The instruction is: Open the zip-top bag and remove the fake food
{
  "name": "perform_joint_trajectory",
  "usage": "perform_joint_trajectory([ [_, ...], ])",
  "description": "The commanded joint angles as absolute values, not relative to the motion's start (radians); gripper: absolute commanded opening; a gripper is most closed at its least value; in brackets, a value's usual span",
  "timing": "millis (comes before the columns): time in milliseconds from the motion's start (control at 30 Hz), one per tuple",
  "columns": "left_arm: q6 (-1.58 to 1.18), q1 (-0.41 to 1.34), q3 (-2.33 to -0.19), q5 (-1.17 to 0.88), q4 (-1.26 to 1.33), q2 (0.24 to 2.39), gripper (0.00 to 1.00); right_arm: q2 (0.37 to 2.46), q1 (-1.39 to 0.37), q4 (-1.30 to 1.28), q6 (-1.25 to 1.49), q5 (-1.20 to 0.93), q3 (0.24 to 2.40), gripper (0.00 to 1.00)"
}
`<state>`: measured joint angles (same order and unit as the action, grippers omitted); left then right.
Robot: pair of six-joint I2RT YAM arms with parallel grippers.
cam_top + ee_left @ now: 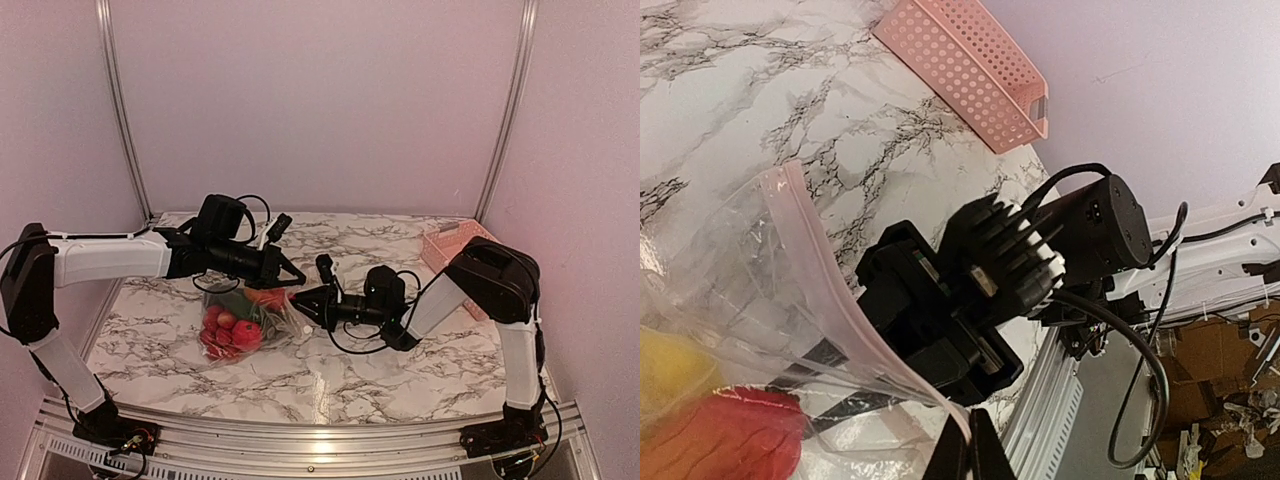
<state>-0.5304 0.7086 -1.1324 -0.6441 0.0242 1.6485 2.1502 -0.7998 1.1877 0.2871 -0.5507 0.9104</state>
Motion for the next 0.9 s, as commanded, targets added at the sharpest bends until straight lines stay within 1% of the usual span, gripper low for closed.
perform_joint_trajectory([
  [0, -0.508, 0.701, -1.138, -0.633, 0.003, 1.617, 0.0, 2.064, -0.782, 1.219, 0.272, -0.566, 0.847, 0.0],
  [100, -0.506, 0.701, -1.138, -0.642, 0.007, 1.623, 0.0, 2.023, -0.776, 1.189, 0.241, -0.563, 0.796, 0.0],
  [133, -0.505, 0.701, -1.138, -0.645, 0.008, 1.624, 0.0, 2.013, -0.775, 1.164, 0.222, -0.565, 0.787, 0.08],
  [167, -0.504, 0.702, -1.138, -0.649, 0.006, 1.626, 0.0, 2.009, -0.775, 1.141, 0.202, -0.573, 0.783, 0.19],
  [200, -0.502, 0.702, -1.138, -0.655, 0.007, 1.627, 0.0, 2.007, -0.775, 1.119, 0.179, -0.58, 0.784, 0.27],
  [300, -0.49, 0.705, -1.145, -0.68, 0.002, 1.636, 0.0, 2.011, -0.777, 1.06, 0.131, -0.582, 0.808, 0.47],
  [367, -0.476, 0.709, -1.154, -0.687, -0.03, 1.647, 0.0, 2.021, -0.777, 1.013, 0.099, -0.581, 0.837, 0.54],
  [467, -0.467, 0.71, -1.158, -0.692, -0.044, 1.656, 0.0, 2.048, -0.778, 0.94, 0.066, -0.591, 0.893, 0.69],
  [500, -0.466, 0.71, -1.159, -0.692, -0.044, 1.657, 0.0, 2.057, -0.78, 0.912, 0.055, -0.595, 0.912, 0.72],
  [600, -0.468, 0.71, -1.161, -0.693, -0.041, 1.658, 0.0, 2.068, -0.781, 0.886, 0.042, -0.582, 0.943, 0.79],
  [667, -0.467, 0.71, -1.162, -0.693, -0.042, 1.659, 0.0, 2.074, -0.782, 0.878, 0.041, -0.586, 0.962, 0.8],
  [800, -0.462, 0.71, -1.164, -0.694, -0.049, 1.66, 0.0, 2.105, -0.785, 0.867, 0.05, -0.598, 1.012, 0.79],
  [867, -0.461, 0.71, -1.165, -0.694, -0.049, 1.663, 0.0, 2.128, -0.785, 0.857, 0.06, -0.611, 1.044, 0.74],
])
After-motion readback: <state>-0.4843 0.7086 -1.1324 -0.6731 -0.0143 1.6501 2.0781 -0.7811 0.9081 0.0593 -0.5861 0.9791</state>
